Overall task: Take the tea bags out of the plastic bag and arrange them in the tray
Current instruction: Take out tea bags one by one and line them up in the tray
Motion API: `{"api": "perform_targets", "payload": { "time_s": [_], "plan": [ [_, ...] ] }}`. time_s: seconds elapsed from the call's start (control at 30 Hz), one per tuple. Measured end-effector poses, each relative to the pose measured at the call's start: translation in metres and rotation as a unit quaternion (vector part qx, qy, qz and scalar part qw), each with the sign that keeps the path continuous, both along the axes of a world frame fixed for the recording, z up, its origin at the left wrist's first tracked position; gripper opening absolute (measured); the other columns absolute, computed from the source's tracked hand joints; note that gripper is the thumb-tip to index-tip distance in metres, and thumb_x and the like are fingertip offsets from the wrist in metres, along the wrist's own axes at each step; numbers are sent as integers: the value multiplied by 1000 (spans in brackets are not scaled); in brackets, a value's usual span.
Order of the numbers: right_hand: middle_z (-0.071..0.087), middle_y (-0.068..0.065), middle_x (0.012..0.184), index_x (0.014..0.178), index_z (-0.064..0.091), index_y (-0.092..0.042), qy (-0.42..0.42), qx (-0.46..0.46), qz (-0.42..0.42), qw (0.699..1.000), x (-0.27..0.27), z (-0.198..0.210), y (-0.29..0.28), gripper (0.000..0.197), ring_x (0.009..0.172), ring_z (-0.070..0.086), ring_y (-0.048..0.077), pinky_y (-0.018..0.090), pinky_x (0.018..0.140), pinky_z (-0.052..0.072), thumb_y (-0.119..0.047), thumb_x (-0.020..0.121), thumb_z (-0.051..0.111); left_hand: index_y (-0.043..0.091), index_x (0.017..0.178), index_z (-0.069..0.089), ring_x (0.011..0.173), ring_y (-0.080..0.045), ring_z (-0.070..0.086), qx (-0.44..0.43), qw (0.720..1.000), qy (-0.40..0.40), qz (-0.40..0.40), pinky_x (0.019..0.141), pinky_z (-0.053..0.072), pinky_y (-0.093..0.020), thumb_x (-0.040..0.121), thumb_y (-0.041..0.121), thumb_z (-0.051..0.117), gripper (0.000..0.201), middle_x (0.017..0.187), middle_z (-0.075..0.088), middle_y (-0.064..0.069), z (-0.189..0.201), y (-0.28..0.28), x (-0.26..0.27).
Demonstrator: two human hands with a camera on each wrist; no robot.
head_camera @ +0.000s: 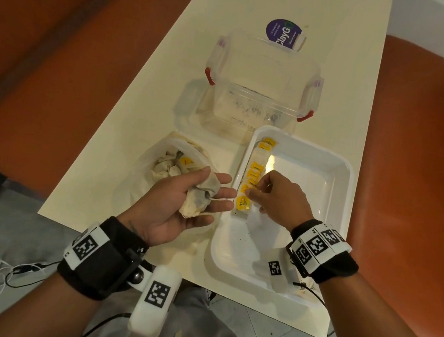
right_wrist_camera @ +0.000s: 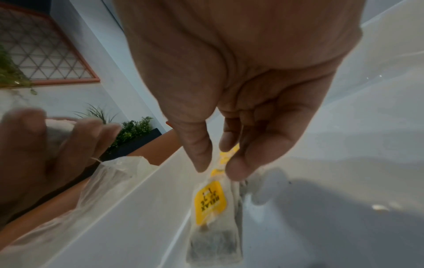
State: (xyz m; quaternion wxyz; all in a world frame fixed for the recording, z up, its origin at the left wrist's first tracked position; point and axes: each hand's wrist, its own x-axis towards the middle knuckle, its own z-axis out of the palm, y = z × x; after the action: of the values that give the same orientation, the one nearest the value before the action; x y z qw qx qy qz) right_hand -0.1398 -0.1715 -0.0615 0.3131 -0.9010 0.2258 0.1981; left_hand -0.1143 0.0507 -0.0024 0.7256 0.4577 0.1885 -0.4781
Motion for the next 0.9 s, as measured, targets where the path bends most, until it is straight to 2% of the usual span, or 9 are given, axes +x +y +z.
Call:
{"api": "perform_targets", "payload": {
  "time_s": [0.1,0.17,0.23,0.3,0.4,0.53,0.7,0.8,0.9],
  "plan": [
    [62,-11,90,95,51,-30,-70,-50,7,996,-2,20,1,29,82,61,13,33,69,45,-52,85,68,15,124,66,94,-18,74,-1,1000,-3,3,51,56,-21,103,35,41,38,119,73,-8,0,-2,0],
    [60,-11,92,98,53,-30,-161,-9,15,987,-6,38,7,27,76,56,7,30,68,44,-47,86,70,16,123,66,96,-17,74,3,1000,-11,2,53,56,-21,103,36,40,38,119,73,-6,0,-5,0],
    [61,-12,89,99,59,-32,-202,74,45,975,-10,56,18,25,67,54,4,26,66,45,-48,85,72,18,122,67,97,-17,74,15,1000,-21,-2,55,56,-21,103,38,41,38,116,74,-3,1,-9,-1],
    [62,-14,87,98,64,-34,-197,117,90,969,-14,67,31,28,66,55,2,25,66,47,-54,80,73,16,115,69,90,-16,75,23,999,-24,6,56,58,-24,103,40,44,37,108,77,-3,2,-15,-3],
    [61,-16,85,96,68,-36,-191,97,108,971,-15,67,40,30,70,56,-8,28,67,49,-55,75,77,12,105,71,78,-13,74,21,999,-37,11,58,61,-31,101,42,47,38,98,77,-6,5,-22,-4],
    [68,-16,80,92,73,-34,-193,109,72,972,-13,60,33,15,66,60,-2,29,68,51,-45,82,76,10,115,69,99,-23,72,8,999,-51,-4,55,58,-29,101,45,45,45,110,74,-13,6,-25,-3],
    [72,-11,74,91,75,-25,-187,197,25,962,-14,63,23,9,67,64,4,25,65,49,-29,94,68,12,119,68,107,-33,70,-19,998,-52,-11,53,56,-25,99,36,49,37,114,73,-14,7,-20,-3],
    [73,-5,76,92,72,-21,-179,253,5,951,-15,67,20,11,68,64,6,21,62,48,-24,97,63,18,122,68,98,-25,73,-14,997,-76,-26,55,52,-24,99,30,48,33,119,72,-9,5,-18,-2],
    [72,-2,77,92,70,-21,-178,284,1,942,-16,71,21,12,68,63,9,25,63,50,-23,98,61,21,118,67,82,-16,70,-12,996,-86,-32,51,49,-22,99,18,46,29,113,72,-5,3,-18,0]
  ]
}}
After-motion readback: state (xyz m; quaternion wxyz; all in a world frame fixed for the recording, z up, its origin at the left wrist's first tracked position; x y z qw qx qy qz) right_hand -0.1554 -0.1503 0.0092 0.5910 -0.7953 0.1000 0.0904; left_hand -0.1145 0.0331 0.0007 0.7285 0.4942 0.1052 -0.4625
